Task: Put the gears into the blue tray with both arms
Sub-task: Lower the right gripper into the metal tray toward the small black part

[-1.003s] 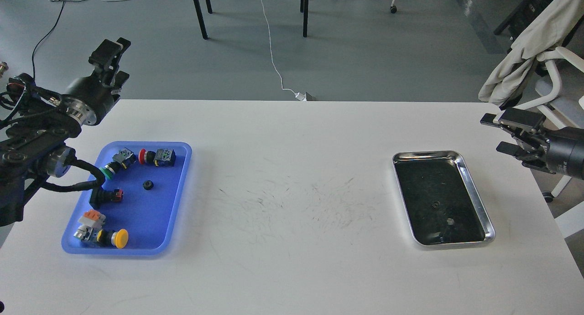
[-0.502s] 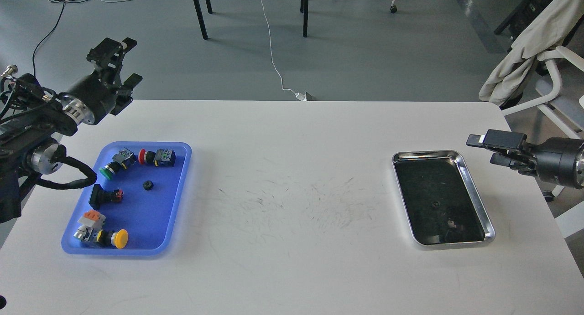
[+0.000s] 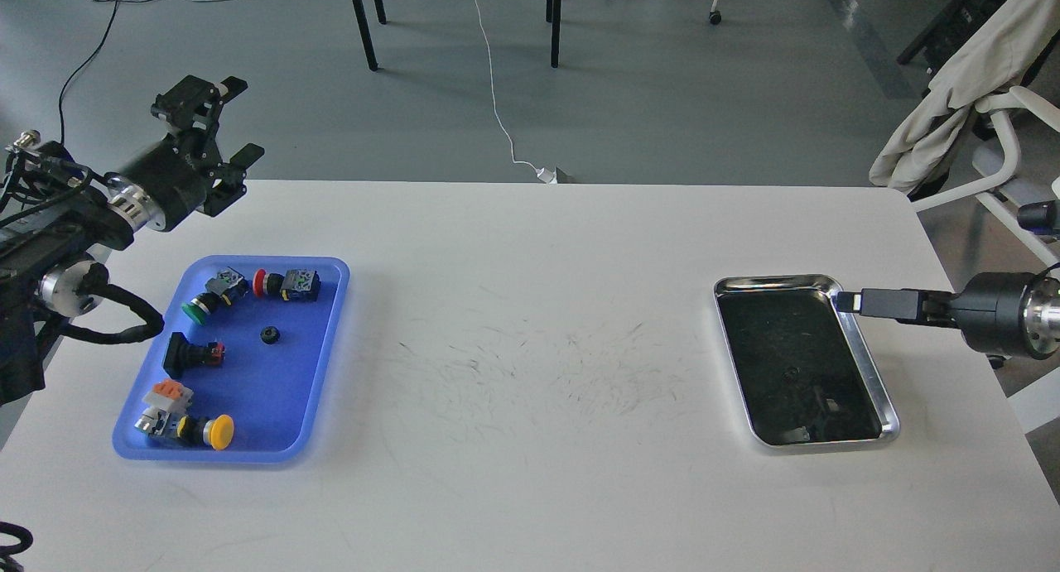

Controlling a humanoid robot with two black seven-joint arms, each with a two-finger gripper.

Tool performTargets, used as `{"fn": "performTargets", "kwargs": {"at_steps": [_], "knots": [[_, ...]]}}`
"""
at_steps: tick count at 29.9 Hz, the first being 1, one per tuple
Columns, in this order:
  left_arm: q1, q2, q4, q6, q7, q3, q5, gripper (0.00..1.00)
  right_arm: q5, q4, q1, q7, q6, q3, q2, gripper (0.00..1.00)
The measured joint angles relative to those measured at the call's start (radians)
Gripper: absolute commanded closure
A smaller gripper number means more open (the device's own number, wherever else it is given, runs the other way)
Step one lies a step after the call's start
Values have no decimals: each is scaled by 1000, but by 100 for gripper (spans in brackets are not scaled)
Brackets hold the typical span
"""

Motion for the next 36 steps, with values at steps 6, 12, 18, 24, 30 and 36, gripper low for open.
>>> {"fn": "performTargets", "kwargs": {"at_steps": [6,12,18,24,30,36], "knots": [[-1,-24,12,0,31,-52,-54,2,-5,-3,7,2,-4,0,1,3],[3,-53,17,0,24,-64,-69,2,-34,-13,8,3,-1,-2,32,3],[3,-60,18,0,17,-65,-66,1,-120,-29,9,5,1,-7,63,5],[5,-62,19,0,13,-64,-65,1,-209,-26,67,56,19,-103,75,5],[5,-62,19,0,13,-65,-65,1,-253,-31,162,72,22,-225,110,7],[5,-60,19,0,12,-67,-66,1,-330,-60,212,77,22,-297,158,10]]}}
